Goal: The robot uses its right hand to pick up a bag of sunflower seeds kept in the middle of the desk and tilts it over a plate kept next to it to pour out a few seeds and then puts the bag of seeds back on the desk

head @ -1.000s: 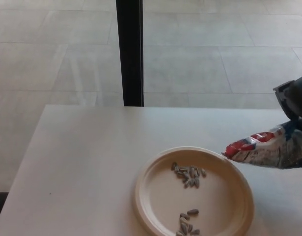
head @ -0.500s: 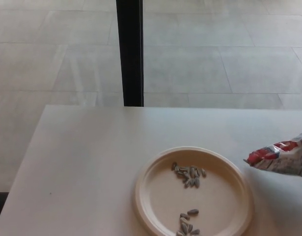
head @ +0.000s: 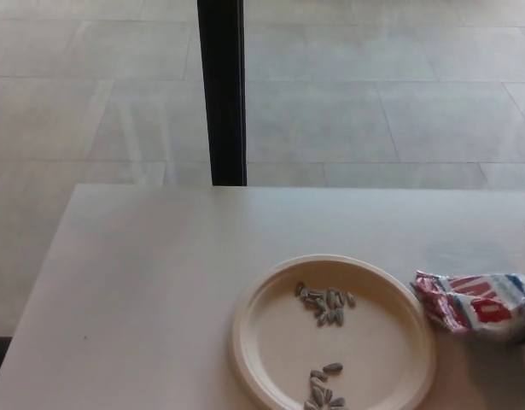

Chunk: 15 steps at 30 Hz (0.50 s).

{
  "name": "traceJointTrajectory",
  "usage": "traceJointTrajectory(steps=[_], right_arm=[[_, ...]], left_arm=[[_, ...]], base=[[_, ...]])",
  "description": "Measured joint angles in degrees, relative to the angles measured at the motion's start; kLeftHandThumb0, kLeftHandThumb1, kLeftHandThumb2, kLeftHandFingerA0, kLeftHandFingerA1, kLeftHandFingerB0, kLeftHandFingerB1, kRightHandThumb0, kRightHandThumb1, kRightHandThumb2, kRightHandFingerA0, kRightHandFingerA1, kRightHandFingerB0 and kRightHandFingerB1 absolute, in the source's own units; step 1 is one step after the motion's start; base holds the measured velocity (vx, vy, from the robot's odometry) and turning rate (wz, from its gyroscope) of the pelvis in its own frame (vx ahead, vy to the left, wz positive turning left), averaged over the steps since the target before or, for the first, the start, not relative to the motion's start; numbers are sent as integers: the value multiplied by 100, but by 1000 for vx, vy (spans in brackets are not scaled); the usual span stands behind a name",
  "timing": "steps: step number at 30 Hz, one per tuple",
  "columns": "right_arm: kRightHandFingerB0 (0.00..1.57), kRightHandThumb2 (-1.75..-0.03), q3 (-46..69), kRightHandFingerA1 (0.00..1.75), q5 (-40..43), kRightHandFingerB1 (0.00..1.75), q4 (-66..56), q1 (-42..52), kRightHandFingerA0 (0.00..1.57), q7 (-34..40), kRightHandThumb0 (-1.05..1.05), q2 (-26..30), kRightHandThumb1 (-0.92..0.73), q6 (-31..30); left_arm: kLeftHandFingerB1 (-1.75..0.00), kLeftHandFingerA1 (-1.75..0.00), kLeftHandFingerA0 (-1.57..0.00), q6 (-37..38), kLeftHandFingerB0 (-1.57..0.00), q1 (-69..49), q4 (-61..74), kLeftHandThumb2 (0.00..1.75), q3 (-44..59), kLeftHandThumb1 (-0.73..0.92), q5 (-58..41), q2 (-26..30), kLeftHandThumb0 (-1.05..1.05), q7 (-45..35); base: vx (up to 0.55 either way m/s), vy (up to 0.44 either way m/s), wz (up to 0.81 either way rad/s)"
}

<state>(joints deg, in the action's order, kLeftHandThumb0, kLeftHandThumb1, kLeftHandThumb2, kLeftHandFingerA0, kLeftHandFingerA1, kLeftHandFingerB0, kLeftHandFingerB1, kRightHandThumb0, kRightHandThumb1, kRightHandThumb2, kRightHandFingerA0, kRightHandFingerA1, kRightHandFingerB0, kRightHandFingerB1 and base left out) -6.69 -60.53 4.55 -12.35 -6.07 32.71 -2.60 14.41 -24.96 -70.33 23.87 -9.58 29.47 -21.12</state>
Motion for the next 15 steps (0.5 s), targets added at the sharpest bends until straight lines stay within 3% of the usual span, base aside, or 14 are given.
traceJointTrajectory(steps=[1,2,3,4,8,9,10,11,12,13,14,15], right_arm=[[74,-92,-19,175,3,146,10,82,89,60,-30,-35,-53,-11],[77,-91,-35,172,9,137,28,169,90,124,-31,-77,-53,-20],[73,-93,-71,175,20,149,81,307,90,228,-33,-123,-51,-28],[71,-95,-104,175,27,154,134,409,89,296,-33,-141,-51,-21],[66,-94,-201,175,71,160,280,805,85,648,-29,-190,-48,44],[79,-81,-205,164,96,97,287,876,84,740,-29,-203,-59,67],[79,-81,-206,164,101,97,288,885,84,756,-29,-204,-59,70],[79,-68,-216,144,161,77,243,1059,79,904,-33,-217,-63,96],[65,-60,-228,96,177,52,191,1117,60,920,-41,-221,-66,84],[65,-60,-251,96,174,52,79,1177,60,874,-41,-229,-66,23],[39,-59,-278,70,160,38,-43,1221,32,805,-48,-239,-65,-59],[28,-60,-306,59,142,36,-136,1246,16,731,-53,-239,-63,-124]], left_arm=[[-60,-69,-39,0,-35,0,-7,83,6,81,-5,-4,-58,2],[-61,-71,-38,0,-36,-2,-14,75,-1,78,-4,-5,-61,6],[-61,-69,-37,1,-36,-4,-21,83,-10,80,-3,-5,-61,8],[-60,-68,-35,0,-35,-6,-27,74,-11,80,-3,-6,-60,8],[-60,-69,-38,-1,-37,-7,-44,74,12,78,-19,-12,-60,-1],[-61,-69,-37,-1,-36,2,-55,74,9,76,-19,-13,-61,1],[-61,-69,-37,-1,-36,3,-57,74,8,76,-19,-13,-61,1],[-61,-70,-36,-2,-34,35,-76,75,12,75,-21,-28,-59,23],[-60,-70,-42,-3,-38,46,-88,74,36,81,-33,-43,-60,24],[-60,-70,-42,-1,-38,48,-95,74,20,81,-29,-52,-60,37],[-62,-72,-41,-1,-37,46,-105,75,-11,77,-20,-61,-59,53],[-60,-70,-39,-1,-36,47,-109,74,-17,78,-20,-70,-60,53]], base=[[0,0,0],[0,0,0],[0,0,0],[0,0,0],[0,0,0],[0,0,0],[0,0,0],[0,0,0],[0,0,0],[0,0,0],[0,0,0],[0,0,0]])
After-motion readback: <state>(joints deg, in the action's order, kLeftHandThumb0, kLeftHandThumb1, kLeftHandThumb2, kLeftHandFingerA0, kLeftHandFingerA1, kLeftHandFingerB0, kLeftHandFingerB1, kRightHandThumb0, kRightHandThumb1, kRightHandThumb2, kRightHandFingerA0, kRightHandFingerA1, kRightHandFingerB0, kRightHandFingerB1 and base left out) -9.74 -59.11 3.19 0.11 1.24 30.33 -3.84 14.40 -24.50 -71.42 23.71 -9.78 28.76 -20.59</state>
